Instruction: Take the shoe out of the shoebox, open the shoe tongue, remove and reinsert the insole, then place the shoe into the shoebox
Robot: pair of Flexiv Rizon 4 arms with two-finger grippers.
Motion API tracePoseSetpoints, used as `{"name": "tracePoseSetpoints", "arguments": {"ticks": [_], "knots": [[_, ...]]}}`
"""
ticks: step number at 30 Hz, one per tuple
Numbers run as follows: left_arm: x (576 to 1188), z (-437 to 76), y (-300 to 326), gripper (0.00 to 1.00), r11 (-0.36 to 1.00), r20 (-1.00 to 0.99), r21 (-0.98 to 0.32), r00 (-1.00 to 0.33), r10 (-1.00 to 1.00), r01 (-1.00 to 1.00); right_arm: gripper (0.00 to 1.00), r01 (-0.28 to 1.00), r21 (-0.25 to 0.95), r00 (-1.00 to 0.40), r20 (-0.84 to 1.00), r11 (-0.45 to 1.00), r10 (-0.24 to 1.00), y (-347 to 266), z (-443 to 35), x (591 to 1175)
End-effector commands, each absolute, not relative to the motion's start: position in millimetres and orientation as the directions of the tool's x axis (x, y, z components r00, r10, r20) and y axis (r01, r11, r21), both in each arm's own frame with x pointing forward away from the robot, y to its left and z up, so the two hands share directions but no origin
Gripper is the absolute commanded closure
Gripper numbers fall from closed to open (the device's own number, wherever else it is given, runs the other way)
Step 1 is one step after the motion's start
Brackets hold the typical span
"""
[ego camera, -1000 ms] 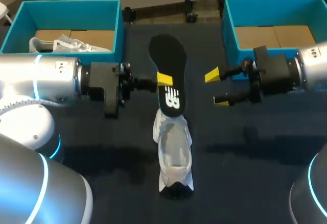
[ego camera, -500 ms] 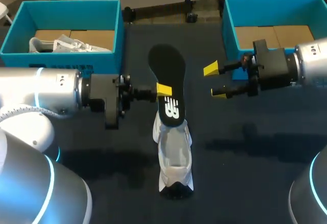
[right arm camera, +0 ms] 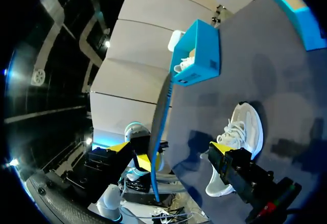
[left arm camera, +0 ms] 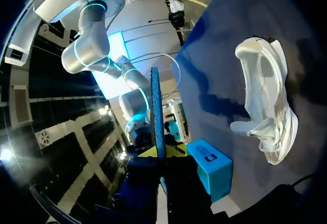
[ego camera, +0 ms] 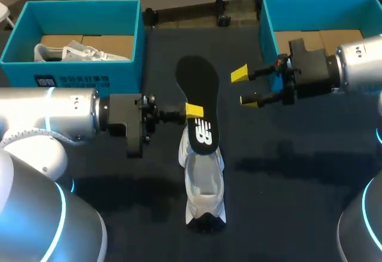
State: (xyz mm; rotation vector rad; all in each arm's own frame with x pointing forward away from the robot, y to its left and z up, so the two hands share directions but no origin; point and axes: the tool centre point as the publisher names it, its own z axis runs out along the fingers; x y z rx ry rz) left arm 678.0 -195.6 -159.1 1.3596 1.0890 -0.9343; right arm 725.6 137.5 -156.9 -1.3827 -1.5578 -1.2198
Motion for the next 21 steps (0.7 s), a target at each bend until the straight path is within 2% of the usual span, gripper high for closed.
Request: {"name": "tracePoseSetpoints", "arguments": {"ticks": [1,21], "knots": [[682.5,-162.0,-206.6,1.0,0.031,-0.955,0.282,0.278,0.101,0.959,0.0,0.982,0.19,-0.181,0.938,0.0,0.297,152.6,-162.1,740.5],[691.1,-175.6,-215.5,1.0,0.073,-0.955,0.288,0.28,0.096,0.955,0.0,0.977,0.213,-0.206,0.943,0.0,0.26,158.6,-168.9,735.8]]}}
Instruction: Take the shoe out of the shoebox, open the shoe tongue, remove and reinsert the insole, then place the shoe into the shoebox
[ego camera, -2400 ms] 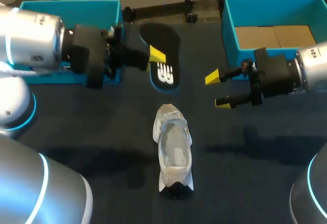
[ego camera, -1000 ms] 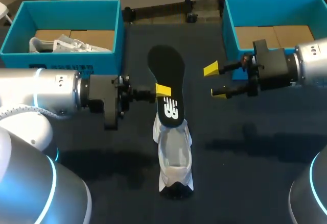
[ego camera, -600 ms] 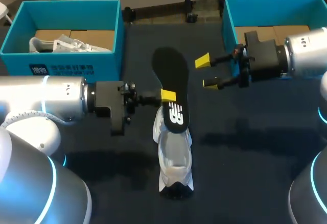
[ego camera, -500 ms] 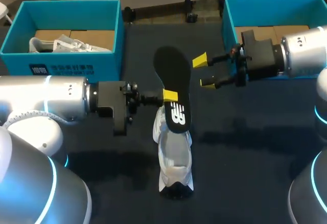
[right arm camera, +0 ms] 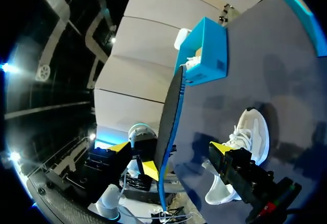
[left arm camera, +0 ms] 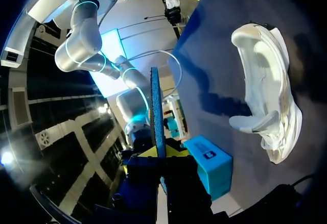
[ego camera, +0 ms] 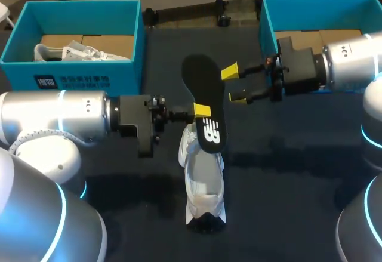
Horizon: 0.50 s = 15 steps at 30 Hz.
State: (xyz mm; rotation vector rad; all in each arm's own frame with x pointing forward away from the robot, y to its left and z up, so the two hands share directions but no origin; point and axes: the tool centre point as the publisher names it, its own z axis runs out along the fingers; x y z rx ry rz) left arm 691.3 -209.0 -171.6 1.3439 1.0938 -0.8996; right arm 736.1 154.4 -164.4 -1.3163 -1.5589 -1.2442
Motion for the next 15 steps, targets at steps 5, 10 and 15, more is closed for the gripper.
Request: {"name": "tracePoseSetpoints", "arguments": {"ticks": [5,10,15], "knots": [[693.3,-176.7,-217.3,1.0,0.083,-0.956,0.287,0.279,0.09,0.954,0.0,0.976,0.217,-0.211,0.946,0.002,0.248,163.9,-169.7,736.9],[696.2,-176.9,-218.1,1.0,0.096,-0.956,0.29,0.282,0.086,0.952,0.0,0.976,0.217,-0.214,0.947,0.012,0.24,170.0,-170.5,737.6],[697.5,-178.5,-219.4,1.0,0.1,-0.953,0.3,0.292,0.086,0.949,0.18,0.978,0.207,-0.205,0.952,0.018,0.227,175.2,-173.6,734.6]]}}
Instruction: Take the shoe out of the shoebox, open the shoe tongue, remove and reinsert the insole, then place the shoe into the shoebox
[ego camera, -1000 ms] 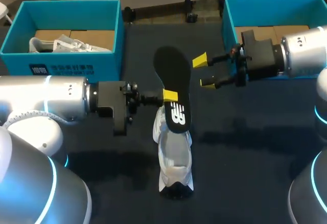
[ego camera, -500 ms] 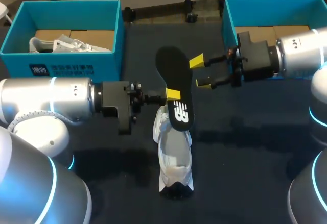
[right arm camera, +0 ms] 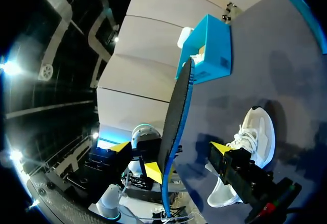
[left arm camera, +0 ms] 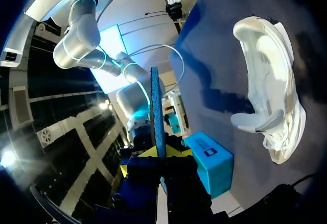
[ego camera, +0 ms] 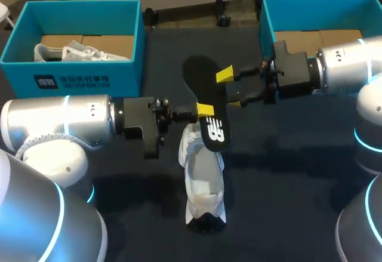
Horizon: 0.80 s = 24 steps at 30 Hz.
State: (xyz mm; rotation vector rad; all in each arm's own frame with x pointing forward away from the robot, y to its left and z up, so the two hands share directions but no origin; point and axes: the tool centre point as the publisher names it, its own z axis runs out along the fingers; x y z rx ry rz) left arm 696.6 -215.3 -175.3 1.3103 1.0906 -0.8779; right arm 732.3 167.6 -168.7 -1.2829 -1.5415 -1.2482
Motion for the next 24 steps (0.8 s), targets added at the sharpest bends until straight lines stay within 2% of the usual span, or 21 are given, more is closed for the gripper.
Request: {"name": "tracePoseSetpoints", "arguments": {"ticks": [1,3,5,9,19,24], "knots": [[697.6,-178.6,-219.5,1.0,0.101,-0.953,0.299,0.291,0.085,0.949,0.24,0.978,0.206,-0.205,0.952,0.02,0.227,175.9,-173.8,734.4],[697.8,-178.6,-219.7,1.0,0.103,-0.952,0.303,0.295,0.085,0.947,0.3,0.979,0.205,-0.204,0.952,0.023,0.226,177.2,-174.1,734.3],[699.0,-179.1,-220.2,1.0,0.105,-0.95,0.309,0.301,0.086,0.945,0.51,0.978,0.205,-0.205,0.953,0.024,0.225,178.9,-174.0,734.4],[700.6,-179.7,-220.5,1.0,0.109,-0.947,0.316,0.307,0.091,0.942,0.55,0.979,0.203,-0.204,0.954,0.025,0.218,182.7,-176.4,733.9],[703.7,-180.5,-222.1,1.0,0.114,-0.943,0.328,0.318,0.098,0.938,0.55,0.981,0.193,-0.193,0.961,0.018,0.201,186.0,-177.8,733.3],[704.9,-181.6,-222.9,1.0,0.115,-0.942,0.332,0.321,0.102,0.936,0.65,0.982,0.19,-0.19,0.961,0.021,0.199,187.2,-177.3,733.2]]}}
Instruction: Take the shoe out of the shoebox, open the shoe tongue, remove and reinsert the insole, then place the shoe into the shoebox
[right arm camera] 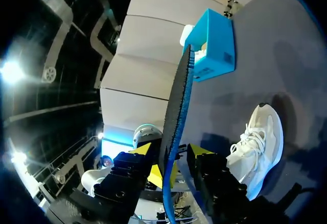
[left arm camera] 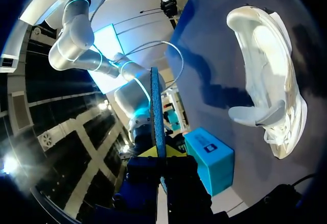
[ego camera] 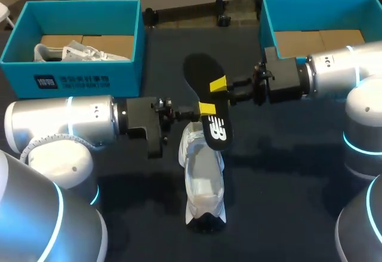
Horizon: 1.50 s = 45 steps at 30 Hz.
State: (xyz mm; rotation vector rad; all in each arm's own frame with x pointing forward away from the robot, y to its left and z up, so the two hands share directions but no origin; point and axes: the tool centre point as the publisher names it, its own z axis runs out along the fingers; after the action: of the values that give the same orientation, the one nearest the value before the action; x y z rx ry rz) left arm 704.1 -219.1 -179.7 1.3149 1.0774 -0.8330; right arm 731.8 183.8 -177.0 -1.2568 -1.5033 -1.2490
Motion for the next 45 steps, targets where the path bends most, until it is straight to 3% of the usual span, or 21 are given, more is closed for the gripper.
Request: {"name": "tracePoseSetpoints", "arguments": {"ticks": [1,13,14,16,21,22,23,27,29,45], "knots": [[705.1,-181.9,-222.9,1.0,0.116,-0.941,0.332,0.321,0.102,0.936,0.65,0.982,0.19,-0.19,0.961,0.021,0.2,187.2,-176.9,733.3],[706.1,-185.6,-223.3,1.0,0.119,-0.939,0.339,0.327,0.111,0.933,0.7,0.982,0.188,-0.189,0.963,0.022,0.192,186.7,-177.1,737.6],[707.0,-186.3,-223.4,1.0,0.122,-0.937,0.344,0.331,0.115,0.931,0.8,0.982,0.186,-0.187,0.964,0.023,0.188,187.1,-178.3,738.5],[708.6,-187.2,-223.1,1.0,0.125,-0.937,0.342,0.329,0.116,0.931,0.88,0.982,0.185,-0.186,0.965,0.023,0.186,187.2,-178.5,738.6],[708.7,-188.7,-223.2,1.0,0.13,-0.937,0.342,0.328,0.118,0.931,0.89,0.983,0.184,-0.184,0.966,0.02,0.182,186.4,-178.2,739.3],[708.8,-189.7,-223.5,1.0,0.13,-0.937,0.342,0.327,0.118,0.931,0.91,0.983,0.184,-0.185,0.966,0.02,0.18,186.3,-178.1,739.4],[708.8,-190.1,-223.6,1.0,0.13,-0.937,0.341,0.327,0.119,0.931,1.0,0.983,0.185,-0.185,0.966,0.02,0.179,186.3,-177.9,739.6],[708.4,-191.3,-223.9,1.0,0.129,-0.939,0.337,0.322,0.123,0.933,1.0,0.982,0.189,-0.19,0.966,0.023,0.178,187.0,-176.6,740.7],[708.3,-191.5,-223.8,0.0,0.128,-0.941,0.33,0.315,0.126,0.935,1.0,0.981,0.192,-0.193,0.965,0.024,0.176,187.0,-176.5,740.8],[701.4,-160.1,-155.3,0.0,0.121,-0.949,0.208,0.17,0.267,0.97,1.0,0.984,0.175,-0.176,0.97,0.022,0.167,177.1,-191.1,736.4]]}}
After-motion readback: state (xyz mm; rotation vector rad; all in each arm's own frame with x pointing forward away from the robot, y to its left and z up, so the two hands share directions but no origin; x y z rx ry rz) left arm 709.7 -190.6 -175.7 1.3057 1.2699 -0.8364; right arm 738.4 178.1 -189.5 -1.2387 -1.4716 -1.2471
